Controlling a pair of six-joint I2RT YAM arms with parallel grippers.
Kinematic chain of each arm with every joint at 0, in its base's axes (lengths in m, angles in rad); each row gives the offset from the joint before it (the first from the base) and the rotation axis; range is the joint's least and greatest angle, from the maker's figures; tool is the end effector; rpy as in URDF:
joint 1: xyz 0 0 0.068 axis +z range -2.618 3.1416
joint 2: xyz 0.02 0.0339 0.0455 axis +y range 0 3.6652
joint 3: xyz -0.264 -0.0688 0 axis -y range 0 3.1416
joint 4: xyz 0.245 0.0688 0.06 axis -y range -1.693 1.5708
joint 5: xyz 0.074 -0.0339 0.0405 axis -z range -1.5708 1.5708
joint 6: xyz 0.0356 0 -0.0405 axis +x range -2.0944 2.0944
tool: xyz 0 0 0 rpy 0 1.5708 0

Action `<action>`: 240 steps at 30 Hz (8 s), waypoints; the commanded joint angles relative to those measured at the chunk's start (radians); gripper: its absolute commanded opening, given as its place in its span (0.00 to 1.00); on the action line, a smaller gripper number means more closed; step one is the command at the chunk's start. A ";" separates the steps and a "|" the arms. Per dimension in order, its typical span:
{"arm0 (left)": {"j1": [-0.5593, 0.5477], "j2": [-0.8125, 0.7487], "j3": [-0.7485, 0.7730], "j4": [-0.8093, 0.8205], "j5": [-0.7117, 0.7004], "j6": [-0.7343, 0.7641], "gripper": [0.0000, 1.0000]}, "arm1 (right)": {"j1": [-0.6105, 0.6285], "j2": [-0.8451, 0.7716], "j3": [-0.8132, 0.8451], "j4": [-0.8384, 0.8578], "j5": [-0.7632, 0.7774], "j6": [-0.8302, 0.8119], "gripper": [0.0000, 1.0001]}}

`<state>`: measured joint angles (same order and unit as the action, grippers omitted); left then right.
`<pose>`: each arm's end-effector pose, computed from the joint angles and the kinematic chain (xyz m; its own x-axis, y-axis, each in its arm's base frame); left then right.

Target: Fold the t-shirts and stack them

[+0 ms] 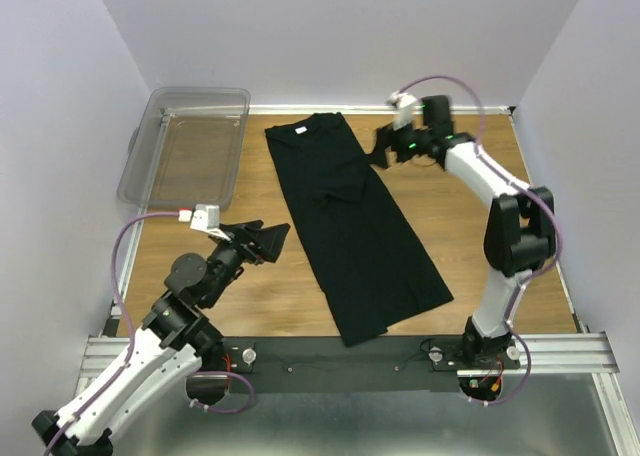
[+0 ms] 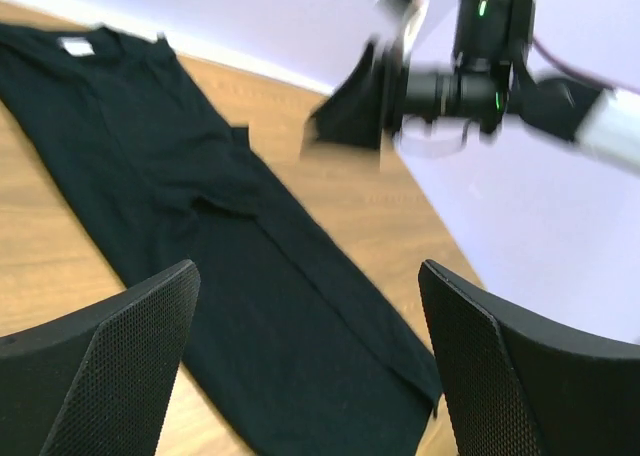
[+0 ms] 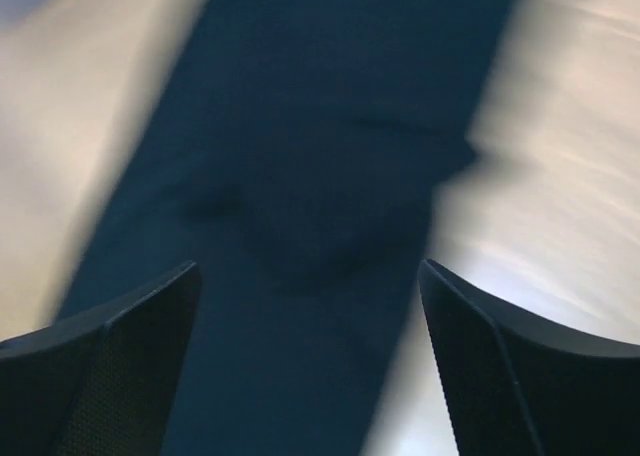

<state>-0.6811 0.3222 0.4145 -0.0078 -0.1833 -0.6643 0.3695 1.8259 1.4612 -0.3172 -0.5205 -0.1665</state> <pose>0.0947 -0.0684 0.2886 -0.2431 -0.5833 -0.7751 0.4168 0.6587 -0.6264 0.3837 0.1676 0.2715 -0.4680 -0.3354 -0.8176 -0.7615 0.6226 0.1804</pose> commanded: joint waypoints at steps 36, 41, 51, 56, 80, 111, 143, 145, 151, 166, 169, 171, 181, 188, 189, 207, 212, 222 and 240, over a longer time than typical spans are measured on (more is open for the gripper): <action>0.005 0.107 -0.112 0.114 0.123 -0.089 0.98 | -0.201 0.688 0.531 0.089 -0.104 0.434 0.04; 0.006 0.107 -0.115 0.117 0.120 -0.087 0.98 | -0.184 0.601 0.490 0.092 -0.062 0.358 0.01; 0.006 0.133 -0.126 0.146 0.133 -0.089 0.98 | -0.144 0.536 0.456 0.110 -0.030 0.323 0.01; 0.005 0.130 -0.126 0.144 0.136 -0.087 0.98 | -0.083 0.520 0.413 0.110 0.005 0.275 0.01; 0.006 0.094 -0.126 0.112 0.137 -0.081 0.98 | -0.027 0.518 0.450 0.110 0.430 0.242 0.05; 0.006 0.049 -0.112 0.054 0.120 -0.072 0.98 | -0.061 0.610 0.530 0.075 0.278 0.286 0.33; 0.006 0.046 -0.117 0.068 0.136 -0.078 0.98 | 0.106 0.516 0.412 0.040 0.125 0.245 0.27; 0.005 0.040 -0.121 0.063 0.134 -0.081 0.98 | 0.115 0.521 0.418 0.029 0.111 0.239 0.31; 0.005 0.023 -0.128 0.055 0.131 -0.087 0.98 | 0.118 0.481 0.410 -0.005 0.097 0.216 0.47; 0.005 -0.015 -0.129 0.039 0.130 -0.098 0.98 | -0.037 0.343 0.377 -0.011 -0.259 0.176 0.46; 0.006 -0.025 -0.131 0.035 0.130 -0.098 0.98 | -0.037 0.332 0.369 -0.008 -0.084 0.144 0.49; 0.006 -0.029 -0.132 0.038 0.128 -0.100 0.98 | -0.037 0.340 0.367 -0.010 -0.056 0.136 0.65; 0.006 -0.009 -0.143 0.058 0.133 -0.100 0.98 | -0.014 0.424 0.355 -0.023 0.094 0.032 0.84; 0.008 -0.008 -0.141 0.057 0.128 -0.098 0.98 | -0.001 0.455 0.346 -0.037 0.155 -0.025 0.74; 0.006 -0.008 -0.144 0.058 0.131 -0.098 0.98 | 0.000 0.452 0.335 -0.039 0.162 -0.031 0.73; 0.006 0.005 -0.146 0.075 0.137 -0.100 0.98 | 0.023 0.477 0.321 -0.039 0.252 -0.134 0.38; 0.006 0.000 -0.148 0.072 0.140 -0.100 0.98 | 0.032 0.437 0.274 -0.037 0.250 -0.162 0.14; 0.008 -0.003 -0.149 0.078 0.145 -0.100 0.98 | 0.069 0.368 0.199 -0.034 0.425 -0.221 0.11; 0.008 -0.014 -0.149 0.075 0.145 -0.097 0.98 | 0.143 0.294 0.149 -0.006 0.669 -0.268 0.14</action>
<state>-0.6800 0.3206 0.2790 0.0509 -0.0551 -0.7574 0.4988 2.1647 1.6421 -0.3309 0.0647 -0.4046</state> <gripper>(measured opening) 0.980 0.113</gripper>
